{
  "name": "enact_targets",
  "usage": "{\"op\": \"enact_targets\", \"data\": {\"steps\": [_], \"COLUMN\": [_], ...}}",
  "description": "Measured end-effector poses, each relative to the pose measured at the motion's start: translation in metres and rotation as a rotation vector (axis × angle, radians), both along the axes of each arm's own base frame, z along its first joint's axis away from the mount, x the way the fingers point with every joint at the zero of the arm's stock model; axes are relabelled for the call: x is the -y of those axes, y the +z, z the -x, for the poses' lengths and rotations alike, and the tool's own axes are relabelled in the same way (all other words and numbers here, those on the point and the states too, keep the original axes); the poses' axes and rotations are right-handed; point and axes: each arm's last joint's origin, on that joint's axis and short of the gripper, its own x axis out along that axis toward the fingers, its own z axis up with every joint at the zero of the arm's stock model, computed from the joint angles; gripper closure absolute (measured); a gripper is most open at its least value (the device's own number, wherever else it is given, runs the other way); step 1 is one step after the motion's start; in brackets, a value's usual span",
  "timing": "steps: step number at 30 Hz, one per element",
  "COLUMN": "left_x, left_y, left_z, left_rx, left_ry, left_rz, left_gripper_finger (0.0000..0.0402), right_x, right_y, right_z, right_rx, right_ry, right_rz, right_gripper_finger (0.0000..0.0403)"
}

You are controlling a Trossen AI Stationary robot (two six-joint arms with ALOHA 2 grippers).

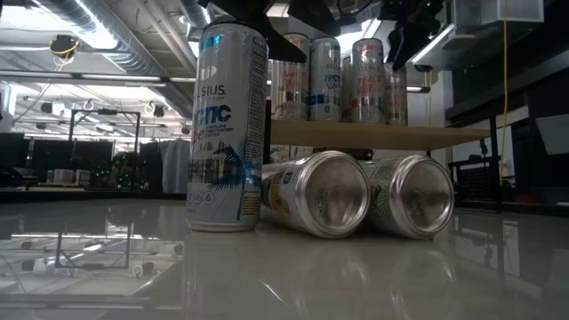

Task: Place canned beverage on shelf
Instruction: Put the orange soda can on the shelf

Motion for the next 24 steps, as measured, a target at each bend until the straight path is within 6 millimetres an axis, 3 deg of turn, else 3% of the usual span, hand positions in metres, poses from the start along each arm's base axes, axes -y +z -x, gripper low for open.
{"op": "enact_targets", "data": {"steps": [6, 13, 24], "left_x": [0.0, 0.0, 0.0], "left_y": [0.0, 0.0, 0.0], "left_z": [0.0, 0.0, 0.0], "left_rx": [0.0, 0.0, -0.001], "left_ry": [0.0, 0.0, 0.0], "left_rz": [0.0, -0.001, -0.002], "left_gripper_finger": [0.0096, 0.0096, 0.0096], "right_x": [-0.003, -0.019, -0.083], "right_y": [0.003, 0.019, 0.044], "right_z": [0.003, 0.02, 0.083], "right_rx": [0.008, 0.072, 0.24], "right_ry": [0.0, -0.029, -0.212], "right_rz": [0.008, 0.038, -0.133], "right_gripper_finger": [0.0034, 0.0033, 0.0033]}}
